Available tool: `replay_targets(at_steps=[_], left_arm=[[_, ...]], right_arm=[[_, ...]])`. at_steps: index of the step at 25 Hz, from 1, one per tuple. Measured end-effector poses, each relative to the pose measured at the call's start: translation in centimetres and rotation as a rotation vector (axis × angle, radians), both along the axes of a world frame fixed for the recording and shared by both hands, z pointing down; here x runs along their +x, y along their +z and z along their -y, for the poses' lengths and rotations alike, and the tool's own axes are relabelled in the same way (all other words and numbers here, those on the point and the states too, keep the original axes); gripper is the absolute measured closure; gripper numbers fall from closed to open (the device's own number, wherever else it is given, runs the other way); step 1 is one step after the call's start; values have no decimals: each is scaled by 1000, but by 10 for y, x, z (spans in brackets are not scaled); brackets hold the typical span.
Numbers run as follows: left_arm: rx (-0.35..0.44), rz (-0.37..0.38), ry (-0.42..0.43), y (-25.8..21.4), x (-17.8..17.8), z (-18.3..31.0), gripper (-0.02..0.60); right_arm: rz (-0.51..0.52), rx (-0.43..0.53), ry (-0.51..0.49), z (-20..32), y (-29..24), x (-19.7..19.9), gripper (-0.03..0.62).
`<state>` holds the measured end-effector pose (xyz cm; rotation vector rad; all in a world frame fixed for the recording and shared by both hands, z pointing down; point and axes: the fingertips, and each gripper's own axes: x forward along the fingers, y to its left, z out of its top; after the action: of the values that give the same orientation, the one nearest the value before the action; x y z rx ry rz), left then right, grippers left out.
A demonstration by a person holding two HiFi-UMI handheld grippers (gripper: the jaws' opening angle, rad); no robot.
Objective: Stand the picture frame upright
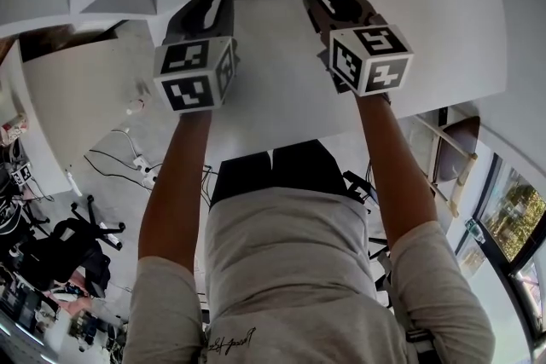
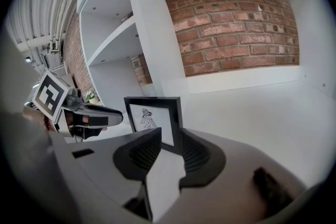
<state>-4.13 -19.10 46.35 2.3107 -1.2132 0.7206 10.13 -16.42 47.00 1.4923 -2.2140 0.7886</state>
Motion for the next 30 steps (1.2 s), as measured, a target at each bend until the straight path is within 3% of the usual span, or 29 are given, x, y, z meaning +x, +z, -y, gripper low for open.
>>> replay_targets(at_steps=[19, 30], left_arm=[[9, 9, 43, -31, -16, -66, 529], [33, -42, 68, -75, -29, -99, 563]], right_arm=[[-34, 28, -35, -50, -46, -12, 521], [-32, 60, -79, -76, -86, -36, 559]])
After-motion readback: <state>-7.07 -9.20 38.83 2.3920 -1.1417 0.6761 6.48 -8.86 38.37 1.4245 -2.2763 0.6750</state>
